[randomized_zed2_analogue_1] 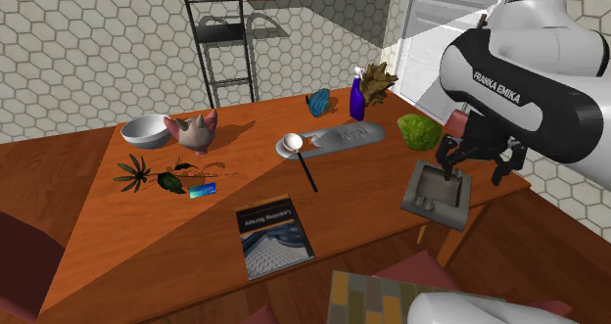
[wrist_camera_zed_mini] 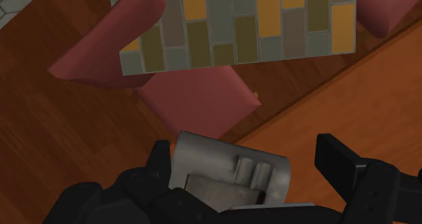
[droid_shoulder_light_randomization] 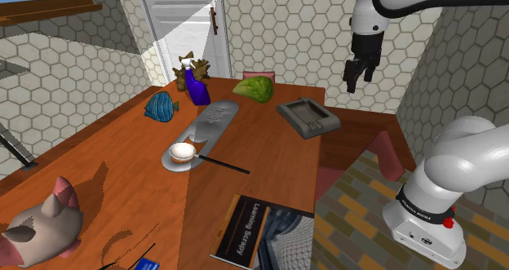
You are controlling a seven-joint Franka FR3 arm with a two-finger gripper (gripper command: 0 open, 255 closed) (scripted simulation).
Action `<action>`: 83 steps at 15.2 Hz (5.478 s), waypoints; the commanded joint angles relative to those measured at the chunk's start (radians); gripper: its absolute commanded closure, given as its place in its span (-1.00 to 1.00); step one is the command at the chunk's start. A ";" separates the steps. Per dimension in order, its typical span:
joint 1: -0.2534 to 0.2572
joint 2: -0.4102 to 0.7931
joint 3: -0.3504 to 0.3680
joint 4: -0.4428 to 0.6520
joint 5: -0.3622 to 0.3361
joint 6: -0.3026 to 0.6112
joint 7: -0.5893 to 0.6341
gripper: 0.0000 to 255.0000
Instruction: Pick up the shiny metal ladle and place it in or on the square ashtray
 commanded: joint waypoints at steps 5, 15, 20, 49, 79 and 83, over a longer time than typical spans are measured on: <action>0.038 0.111 0.048 0.021 0.031 0.091 0.020 -1.00; 0.112 0.416 0.168 0.146 0.064 0.278 0.069 -1.00; 0.142 0.578 0.226 0.243 0.049 0.343 0.099 -1.00; 0.397 1.385 0.348 0.941 -0.221 0.409 0.232 -1.00; 0.396 1.344 0.358 1.004 -0.202 0.307 0.213 1.00; 0.398 1.332 0.362 1.041 -0.196 0.260 0.206 1.00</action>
